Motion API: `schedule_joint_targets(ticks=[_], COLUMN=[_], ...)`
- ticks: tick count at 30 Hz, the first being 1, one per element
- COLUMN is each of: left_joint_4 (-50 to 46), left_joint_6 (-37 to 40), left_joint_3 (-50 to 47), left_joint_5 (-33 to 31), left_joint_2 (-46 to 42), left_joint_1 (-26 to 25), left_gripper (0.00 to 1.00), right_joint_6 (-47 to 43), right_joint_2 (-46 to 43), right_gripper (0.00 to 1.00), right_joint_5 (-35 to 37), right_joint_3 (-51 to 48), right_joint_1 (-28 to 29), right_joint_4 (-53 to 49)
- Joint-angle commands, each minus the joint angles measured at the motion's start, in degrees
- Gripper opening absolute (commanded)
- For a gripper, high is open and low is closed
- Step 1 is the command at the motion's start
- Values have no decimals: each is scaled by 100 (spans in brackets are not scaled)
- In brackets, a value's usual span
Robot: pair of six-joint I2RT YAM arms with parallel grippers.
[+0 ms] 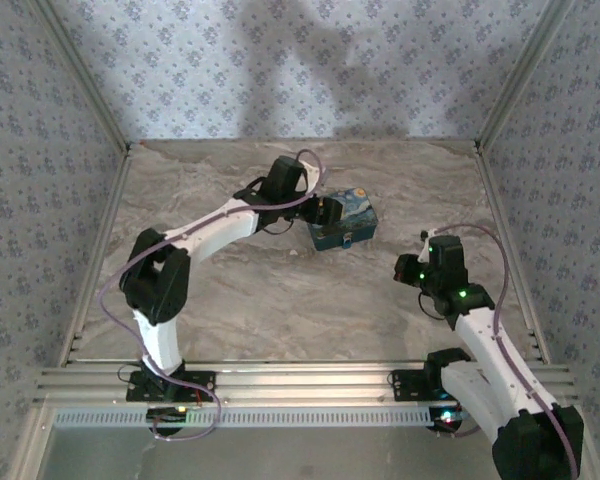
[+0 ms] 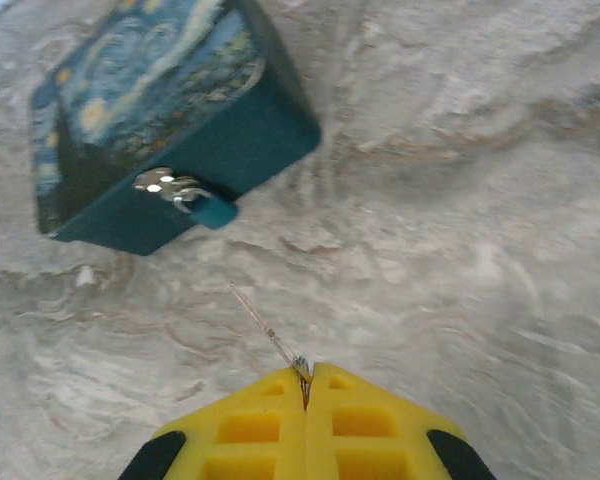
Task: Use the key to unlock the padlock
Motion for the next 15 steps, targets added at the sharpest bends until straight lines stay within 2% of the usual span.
schedule_joint_targets(ticks=[1,7,15], left_joint_4=[-535,-1122,-1358], left_joint_6=[240,464,475], left_joint_3=[477,1156,1376], left_joint_5=[-223,-529,-415], left_joint_2=[306,829,1199], left_joint_1=[-87,-241,-396], left_gripper=[69,69,69], right_joint_6=[99,117,117], right_joint_2=[-119,-120,-129], right_gripper=[0,0,0], right_joint_5=[348,357,330], right_joint_3=[-20,-54,-39], right_joint_1=[-110,-198,-269], right_joint_4=[-538,-592,-621])
